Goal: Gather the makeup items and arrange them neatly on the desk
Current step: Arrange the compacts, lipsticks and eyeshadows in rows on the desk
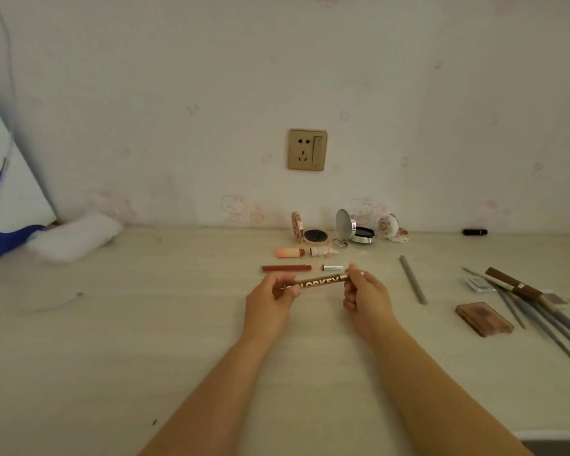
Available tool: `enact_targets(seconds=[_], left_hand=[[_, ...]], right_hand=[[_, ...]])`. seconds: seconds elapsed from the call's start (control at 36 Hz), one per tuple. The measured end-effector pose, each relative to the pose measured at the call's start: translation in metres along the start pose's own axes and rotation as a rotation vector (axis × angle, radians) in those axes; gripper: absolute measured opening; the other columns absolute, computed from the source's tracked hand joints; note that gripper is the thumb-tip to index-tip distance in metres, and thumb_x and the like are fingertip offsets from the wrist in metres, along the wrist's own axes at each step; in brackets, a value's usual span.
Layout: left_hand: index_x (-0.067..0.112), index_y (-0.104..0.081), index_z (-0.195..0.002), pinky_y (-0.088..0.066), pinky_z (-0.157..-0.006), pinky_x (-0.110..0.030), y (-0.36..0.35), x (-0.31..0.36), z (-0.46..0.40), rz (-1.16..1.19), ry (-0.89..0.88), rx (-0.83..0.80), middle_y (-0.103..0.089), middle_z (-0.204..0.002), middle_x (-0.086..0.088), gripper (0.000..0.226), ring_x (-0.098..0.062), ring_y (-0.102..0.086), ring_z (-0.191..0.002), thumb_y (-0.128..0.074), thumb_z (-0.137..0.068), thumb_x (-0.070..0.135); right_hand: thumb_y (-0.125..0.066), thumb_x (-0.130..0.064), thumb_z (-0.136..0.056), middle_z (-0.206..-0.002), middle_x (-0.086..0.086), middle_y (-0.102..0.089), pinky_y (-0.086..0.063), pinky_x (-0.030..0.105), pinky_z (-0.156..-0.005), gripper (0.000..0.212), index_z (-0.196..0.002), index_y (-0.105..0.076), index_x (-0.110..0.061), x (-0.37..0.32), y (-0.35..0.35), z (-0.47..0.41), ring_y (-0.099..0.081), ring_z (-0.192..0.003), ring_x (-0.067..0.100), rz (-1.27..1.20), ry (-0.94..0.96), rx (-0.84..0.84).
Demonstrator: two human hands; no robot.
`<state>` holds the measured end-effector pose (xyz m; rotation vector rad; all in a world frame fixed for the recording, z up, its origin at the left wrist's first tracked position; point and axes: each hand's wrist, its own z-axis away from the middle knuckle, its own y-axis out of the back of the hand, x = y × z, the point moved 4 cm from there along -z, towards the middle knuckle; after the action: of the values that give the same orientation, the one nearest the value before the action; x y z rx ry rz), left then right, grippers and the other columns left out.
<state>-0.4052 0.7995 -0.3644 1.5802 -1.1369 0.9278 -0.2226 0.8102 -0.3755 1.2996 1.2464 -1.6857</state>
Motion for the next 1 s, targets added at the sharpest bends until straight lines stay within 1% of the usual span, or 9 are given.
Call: enact_targets(seconds=[0.14, 0.22, 0.31, 0.42, 0.58, 0.75, 0.83, 0.89, 1.0], left_hand=[[0.033, -0.064, -0.079, -0.041, -0.069, -0.002, 0.005, 0.001, 0.003, 0.017, -0.016, -0.084, -0.066, -0.076, 0.017, 0.02, 0.004, -0.061, -0.075, -0.07, -0.081, 0.015], [0.027, -0.066, -0.083, -0.044, -0.071, -0.004, 0.002, 0.002, 0.004, 0.059, -0.005, -0.108, -0.069, -0.071, 0.012, 0.014, 0.004, -0.065, -0.071, -0.068, -0.083, 0.013], [0.029, -0.063, -0.08, -0.049, -0.075, -0.012, 0.0, 0.001, 0.004, 0.044, -0.004, -0.119, -0.067, -0.069, 0.01, 0.017, 0.003, -0.065, -0.067, -0.066, -0.085, 0.013], [0.029, -0.063, -0.078, -0.053, -0.078, -0.02, -0.002, -0.002, 0.004, 0.042, 0.011, -0.121, -0.066, -0.071, 0.008, 0.019, -0.008, -0.067, -0.073, -0.065, -0.086, 0.012], [0.025, -0.063, -0.076, -0.052, -0.066, -0.012, -0.003, -0.005, 0.002, 0.11, 0.05, -0.135, -0.063, -0.072, 0.006, 0.021, 0.002, -0.063, -0.058, -0.063, -0.087, 0.007], [0.029, -0.057, -0.077, -0.041, -0.058, -0.002, -0.005, -0.005, 0.002, -0.044, 0.006, -0.161, -0.062, -0.071, 0.008, 0.02, 0.009, -0.058, -0.053, -0.058, -0.091, 0.015], [0.023, -0.057, -0.078, -0.042, -0.062, -0.009, -0.004, -0.004, 0.002, -0.087, 0.019, -0.147, -0.059, -0.067, 0.008, 0.018, 0.004, -0.059, -0.057, -0.051, -0.095, 0.021], [0.015, -0.058, -0.079, -0.043, -0.064, -0.018, -0.003, -0.005, 0.002, -0.112, 0.064, -0.115, -0.056, -0.062, 0.006, 0.031, -0.006, -0.062, -0.062, -0.04, -0.099, 0.03], [0.016, -0.061, -0.075, -0.04, -0.056, -0.013, -0.001, -0.005, 0.003, -0.161, 0.104, -0.096, -0.054, -0.056, 0.006, 0.042, -0.007, -0.063, -0.057, -0.036, -0.099, 0.039]], right_hand=[[-0.051, -0.025, -0.095, -0.051, -0.006, -0.044, -0.033, 0.017, -0.041, 0.027, -0.071, -0.06, -0.016, 0.008, 0.009, 0.008, -0.037, -0.044, 0.005, 0.049, 0.119, -0.041], [-0.048, -0.026, -0.097, -0.05, -0.007, -0.042, -0.032, 0.018, -0.041, 0.028, -0.072, -0.056, -0.014, 0.008, 0.012, 0.01, -0.035, -0.042, 0.005, 0.114, 0.14, -0.033], [-0.045, -0.025, -0.098, -0.05, -0.007, -0.04, -0.03, 0.02, -0.043, 0.027, -0.075, -0.053, -0.014, 0.007, 0.011, 0.012, -0.034, -0.041, 0.005, 0.15, 0.132, -0.015], [-0.043, -0.024, -0.098, -0.054, -0.005, -0.039, -0.031, 0.022, -0.046, 0.026, -0.077, -0.053, -0.012, 0.005, 0.009, 0.014, -0.034, -0.045, 0.007, 0.184, 0.13, -0.011], [-0.041, -0.024, -0.099, -0.058, -0.001, -0.038, -0.032, 0.025, -0.051, 0.026, -0.08, -0.052, -0.011, 0.002, 0.007, 0.018, -0.035, -0.049, 0.01, 0.233, 0.129, -0.007], [-0.041, -0.025, -0.099, -0.056, -0.002, -0.038, -0.031, 0.026, -0.05, 0.027, -0.078, -0.05, -0.012, 0.002, 0.007, 0.018, -0.033, -0.048, 0.01, 0.233, 0.118, 0.007], [-0.041, -0.026, -0.099, -0.056, -0.002, -0.037, -0.031, 0.025, -0.05, 0.027, -0.077, -0.05, -0.013, 0.003, 0.007, 0.017, -0.033, -0.048, 0.01, 0.238, 0.114, 0.0], [-0.04, -0.027, -0.099, -0.056, -0.003, -0.038, -0.031, 0.025, -0.05, 0.027, -0.078, -0.051, -0.013, 0.005, 0.007, 0.017, -0.034, -0.047, 0.009, 0.262, 0.115, -0.013], [-0.039, -0.025, -0.1, -0.056, -0.003, -0.04, -0.032, 0.024, -0.05, 0.027, -0.079, -0.054, -0.014, 0.007, 0.008, 0.015, -0.035, -0.047, 0.008, 0.229, 0.124, -0.022]])
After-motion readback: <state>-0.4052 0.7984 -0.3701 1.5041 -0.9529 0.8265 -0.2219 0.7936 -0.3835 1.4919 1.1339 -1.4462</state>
